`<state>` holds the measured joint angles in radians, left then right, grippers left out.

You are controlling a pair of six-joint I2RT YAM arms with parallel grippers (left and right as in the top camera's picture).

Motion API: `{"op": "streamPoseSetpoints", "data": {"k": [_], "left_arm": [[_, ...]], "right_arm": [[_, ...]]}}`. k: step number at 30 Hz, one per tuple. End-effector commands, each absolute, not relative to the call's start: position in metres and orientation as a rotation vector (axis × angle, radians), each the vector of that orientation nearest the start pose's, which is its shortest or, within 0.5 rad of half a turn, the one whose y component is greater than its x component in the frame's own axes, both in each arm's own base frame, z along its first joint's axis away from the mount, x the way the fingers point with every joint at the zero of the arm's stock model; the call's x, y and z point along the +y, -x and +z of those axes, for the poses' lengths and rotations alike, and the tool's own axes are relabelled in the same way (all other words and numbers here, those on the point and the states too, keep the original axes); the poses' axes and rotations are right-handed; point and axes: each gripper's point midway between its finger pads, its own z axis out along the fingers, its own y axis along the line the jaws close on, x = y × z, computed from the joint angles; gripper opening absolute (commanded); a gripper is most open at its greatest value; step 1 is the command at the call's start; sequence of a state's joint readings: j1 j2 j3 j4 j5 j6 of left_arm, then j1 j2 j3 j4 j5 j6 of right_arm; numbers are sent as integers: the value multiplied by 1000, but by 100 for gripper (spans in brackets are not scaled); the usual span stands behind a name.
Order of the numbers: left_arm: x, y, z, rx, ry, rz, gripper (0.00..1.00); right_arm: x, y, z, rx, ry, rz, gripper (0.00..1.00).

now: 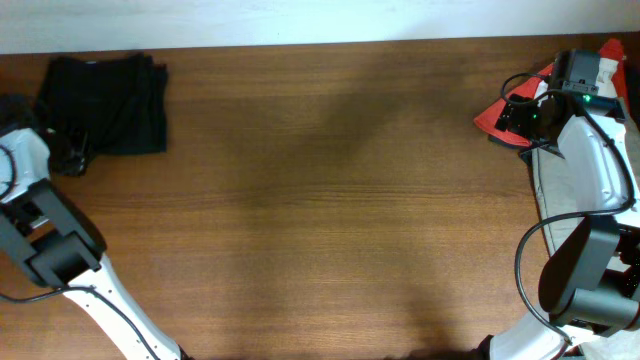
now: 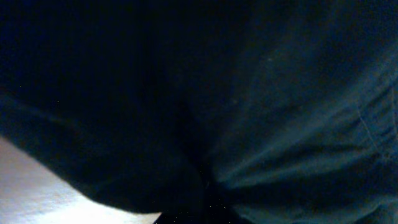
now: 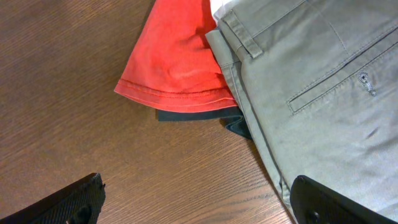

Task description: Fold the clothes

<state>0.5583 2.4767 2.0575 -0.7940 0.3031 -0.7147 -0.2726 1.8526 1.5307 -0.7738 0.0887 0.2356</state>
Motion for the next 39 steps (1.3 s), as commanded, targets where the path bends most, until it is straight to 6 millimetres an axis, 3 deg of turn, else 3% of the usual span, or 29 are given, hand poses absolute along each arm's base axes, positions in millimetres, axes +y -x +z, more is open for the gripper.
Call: {"op": "streamPoseSetpoints", "data": {"k": [1,9,18,20,23,39], "left_arm": [[249,-511,-3,2249,1603,-445,4],[259,-520,-15,2227,1575,-313,4],[238,-528,-59,2282,1563,-375,4],[238,-527,-61,2284,1565,-374,5],[239,-530,-60,2275,1555,-373,20],[244,-546,-53,2253,1448,-344,20]], "right_arm": [[-141,-437,134,2553,-710,-142,99],[-141,-437,134,2553,-710,-142,99],[-141,-437,134,2553,-710,-142,99],[-141,-437,134,2553,-710,-142,99],[-141,-437,134,2553,-710,-142,99],[-141,-437,134,2553,-710,-142,99]]}}
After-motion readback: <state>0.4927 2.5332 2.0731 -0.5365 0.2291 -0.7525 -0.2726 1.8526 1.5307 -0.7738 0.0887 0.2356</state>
